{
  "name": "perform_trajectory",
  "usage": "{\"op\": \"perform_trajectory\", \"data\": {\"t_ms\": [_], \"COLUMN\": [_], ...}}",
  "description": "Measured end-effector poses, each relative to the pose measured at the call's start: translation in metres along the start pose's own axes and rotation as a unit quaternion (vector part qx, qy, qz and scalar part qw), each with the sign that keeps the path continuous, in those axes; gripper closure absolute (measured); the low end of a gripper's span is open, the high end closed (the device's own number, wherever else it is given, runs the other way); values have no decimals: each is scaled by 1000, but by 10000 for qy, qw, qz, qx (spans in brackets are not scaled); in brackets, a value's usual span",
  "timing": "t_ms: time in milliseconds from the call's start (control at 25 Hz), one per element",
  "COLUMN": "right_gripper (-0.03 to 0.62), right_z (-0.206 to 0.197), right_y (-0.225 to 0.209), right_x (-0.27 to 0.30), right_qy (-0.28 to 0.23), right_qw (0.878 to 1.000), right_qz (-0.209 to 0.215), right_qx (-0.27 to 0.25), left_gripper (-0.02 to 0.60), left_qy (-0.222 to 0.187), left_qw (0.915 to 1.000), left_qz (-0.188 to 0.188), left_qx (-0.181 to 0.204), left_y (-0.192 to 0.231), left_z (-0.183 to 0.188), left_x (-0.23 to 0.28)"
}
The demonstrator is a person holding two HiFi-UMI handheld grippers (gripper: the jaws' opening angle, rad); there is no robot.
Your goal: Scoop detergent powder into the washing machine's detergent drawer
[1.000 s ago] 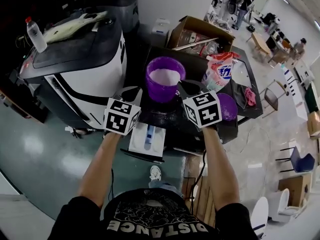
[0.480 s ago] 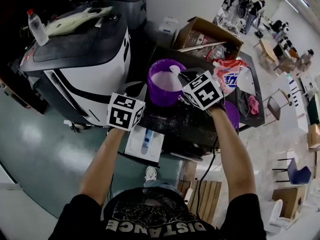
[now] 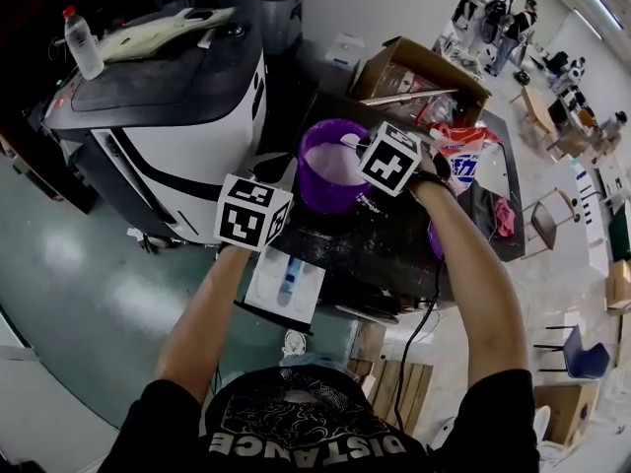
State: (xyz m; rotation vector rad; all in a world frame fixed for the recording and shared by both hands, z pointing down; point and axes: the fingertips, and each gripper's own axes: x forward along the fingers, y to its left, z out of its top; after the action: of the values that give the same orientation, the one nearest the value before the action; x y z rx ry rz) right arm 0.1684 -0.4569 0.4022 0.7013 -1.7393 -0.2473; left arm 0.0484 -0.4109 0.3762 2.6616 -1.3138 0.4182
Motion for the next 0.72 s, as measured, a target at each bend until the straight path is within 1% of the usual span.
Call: {"op": "perform_trajectory", "data": {"t_ms": [80,280,480,600,720], "right_gripper": [559,559,559,559,559], "right_z": [1,-1,-8,-9,-16], "right_y": [0,2,7,8,10], "right_x": [7,21,33,37,38], "right_qy": [222,698,1276,1560,1898], "right_qw": [9993,9949,9841,9788,9712], "right_qz": [44,144,144,231,432], "right_qx": [-291,-712,-1228,-1307,-1372], "left_gripper": [575,575,575,575,575], "left_qy": [-2,-22,-18,-9,-5], "left_qw": [10000,9999,9999,9999,9999], "left_qz": [23,98,122,146,168], "left_qx": [-4,6,36,33,40], "left_y": [1,4,5,7,7], "left_z": [0,-1,-2,-3,-3], "left_x": [0,-2,-3,-4,-5]}}
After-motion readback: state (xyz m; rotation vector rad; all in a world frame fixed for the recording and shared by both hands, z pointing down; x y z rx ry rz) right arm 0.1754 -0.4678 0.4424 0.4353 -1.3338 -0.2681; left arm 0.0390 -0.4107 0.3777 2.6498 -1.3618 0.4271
